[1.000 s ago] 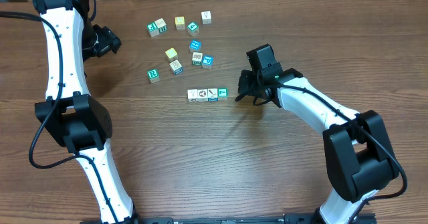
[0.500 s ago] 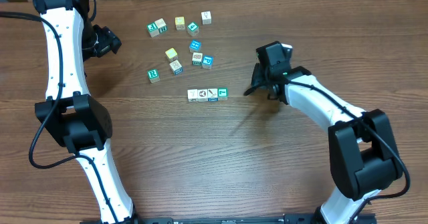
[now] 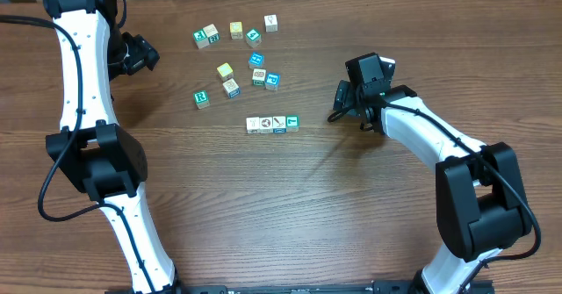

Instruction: Form a horizontal line

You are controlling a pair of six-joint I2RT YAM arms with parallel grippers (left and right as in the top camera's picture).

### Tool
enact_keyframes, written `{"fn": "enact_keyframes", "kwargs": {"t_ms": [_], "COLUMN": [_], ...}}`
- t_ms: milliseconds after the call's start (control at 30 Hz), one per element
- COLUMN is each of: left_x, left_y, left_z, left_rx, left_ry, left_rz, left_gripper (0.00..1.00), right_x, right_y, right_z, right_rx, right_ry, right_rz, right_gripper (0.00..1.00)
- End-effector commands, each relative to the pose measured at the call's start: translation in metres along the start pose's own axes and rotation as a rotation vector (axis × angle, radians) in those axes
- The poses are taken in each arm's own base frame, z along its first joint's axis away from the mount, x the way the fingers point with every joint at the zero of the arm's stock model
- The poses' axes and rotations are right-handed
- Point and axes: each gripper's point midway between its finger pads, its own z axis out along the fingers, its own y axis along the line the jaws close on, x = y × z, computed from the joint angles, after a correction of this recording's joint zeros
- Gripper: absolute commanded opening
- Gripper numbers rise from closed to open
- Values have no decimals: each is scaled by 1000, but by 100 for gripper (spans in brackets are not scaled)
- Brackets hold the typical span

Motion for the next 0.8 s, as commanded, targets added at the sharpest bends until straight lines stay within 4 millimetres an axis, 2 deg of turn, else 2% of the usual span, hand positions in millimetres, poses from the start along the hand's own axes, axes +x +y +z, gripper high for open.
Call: {"fn": "enact_keyframes", "kwargs": {"t_ms": [0, 700, 767], "left_x": [2, 2, 2], "left_y": [-2, -2, -2], "left_z": [-2, -2, -2], "left_rx": [0, 0, 0], "left_ry": [-3, -3, -3], "left_rz": [4, 4, 4], "left_gripper": [100, 100, 100], "right_x": [1, 1, -3], "right_y": [-2, -2, -2], "right_z": [1, 1, -3], "right_rx": [15, 15, 8], "right_ry": [-7, -6, -18], "right_rz": [-6, -7, -3], "right_gripper": [100, 100, 100]}}
